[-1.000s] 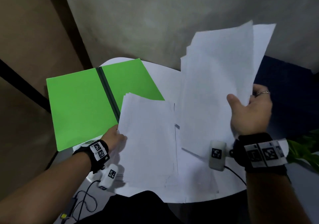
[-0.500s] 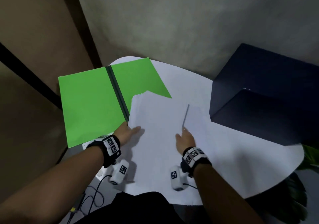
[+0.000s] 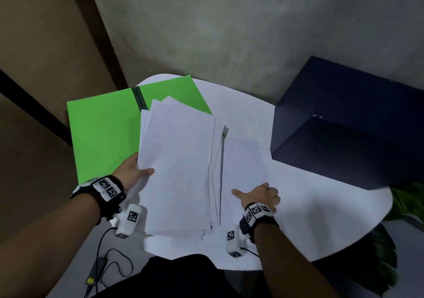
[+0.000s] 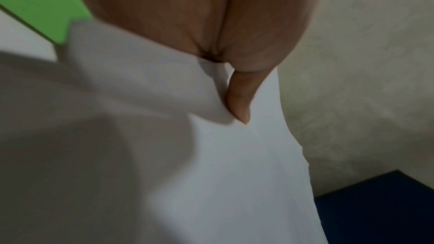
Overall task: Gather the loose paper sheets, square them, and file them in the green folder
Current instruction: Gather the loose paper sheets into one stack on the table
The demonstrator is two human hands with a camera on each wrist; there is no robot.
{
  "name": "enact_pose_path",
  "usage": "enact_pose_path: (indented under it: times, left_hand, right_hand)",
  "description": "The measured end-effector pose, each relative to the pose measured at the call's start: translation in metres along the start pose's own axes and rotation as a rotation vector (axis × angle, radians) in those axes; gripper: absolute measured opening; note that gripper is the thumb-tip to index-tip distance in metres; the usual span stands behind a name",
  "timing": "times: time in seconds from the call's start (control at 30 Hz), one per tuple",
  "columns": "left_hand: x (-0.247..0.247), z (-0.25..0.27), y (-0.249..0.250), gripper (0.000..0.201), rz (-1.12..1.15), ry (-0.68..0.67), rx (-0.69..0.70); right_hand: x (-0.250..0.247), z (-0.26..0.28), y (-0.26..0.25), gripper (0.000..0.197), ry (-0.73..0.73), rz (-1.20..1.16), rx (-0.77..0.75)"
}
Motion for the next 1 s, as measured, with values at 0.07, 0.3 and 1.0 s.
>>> enact_pose_path:
  times: [0.07, 0.3, 1.0]
  left_hand:
    - [-0.004, 0.001, -0.001, 0.046, 0.026, -0.018, 0.008]
    - [0.009, 0.006, 0.001, 0.045, 0.124, -0.038, 0.019]
    - [0.038, 0.008, 0.007, 0.061, -0.176, -0.054, -0.198]
  right_hand:
    - [0.004, -0.004, -0.004, 0.118, -0.040, -0.059, 0.000]
    - [-0.008, -0.004, -0.007, 0.076, -0.112, -0.373, 0.008]
    - [-0.122, 0.023, -0.054, 0.023, -0.053, -1.073, -0.372]
Point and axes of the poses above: each hand's wrist, its own z-axis away from the middle knuckle, its own x-axis out of the palm, y = z × x, the point moved 4 cm from there along -z, towards the middle knuckle, and after that the axes turned 8 degrees about -z, right-handed, at the moved point
